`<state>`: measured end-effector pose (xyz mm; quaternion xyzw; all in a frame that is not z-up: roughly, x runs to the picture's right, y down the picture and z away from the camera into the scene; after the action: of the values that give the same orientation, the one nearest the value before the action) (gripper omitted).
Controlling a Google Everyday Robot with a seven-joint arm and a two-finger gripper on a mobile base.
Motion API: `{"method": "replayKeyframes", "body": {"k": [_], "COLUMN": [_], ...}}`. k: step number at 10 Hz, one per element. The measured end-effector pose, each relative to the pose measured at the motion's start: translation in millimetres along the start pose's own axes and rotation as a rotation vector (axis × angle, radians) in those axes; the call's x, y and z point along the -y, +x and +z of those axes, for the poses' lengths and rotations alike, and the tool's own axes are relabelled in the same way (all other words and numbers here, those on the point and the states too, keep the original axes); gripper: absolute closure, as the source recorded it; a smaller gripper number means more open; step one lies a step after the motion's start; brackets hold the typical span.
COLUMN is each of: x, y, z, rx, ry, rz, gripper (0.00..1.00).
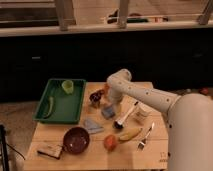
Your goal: Wipe purple bowl with sponge
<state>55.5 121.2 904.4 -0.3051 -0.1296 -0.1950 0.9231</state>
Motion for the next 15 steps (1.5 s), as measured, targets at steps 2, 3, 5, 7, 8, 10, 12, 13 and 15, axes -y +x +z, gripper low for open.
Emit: {"method": "replayKeyframes", "body": {"k": [2,3,5,7,8,10,12,13,15], "x": [-0.6,-1.7,-2.8,-4.2,-4.2,-4.0,-5.6,-6.4,-9.4], "y": [1.6,1.4,-0.9,-3.6,-4.6,-9.1,-13.1,-14.4,-17.9], "z": [10.8,16.3,21.1,20.2,17.5,3.8,-14.7,-21.1,-32.0], "rx": [0.018,0.027,0.036,0.035,0.032,0.020,0.002,-0.002,-0.005], "ry": [-0.016,-0.028,-0.045,-0.054,-0.053,-0.053,-0.050,-0.048,-0.045], "rz": [0.001,0.001,-0.001,-0.005,-0.002,-0.005,-0.018,-0.024,-0.045], "gripper": [0.21,0.27,0.47,0.66,0.77,0.95,1.00,1.00,1.00]}}
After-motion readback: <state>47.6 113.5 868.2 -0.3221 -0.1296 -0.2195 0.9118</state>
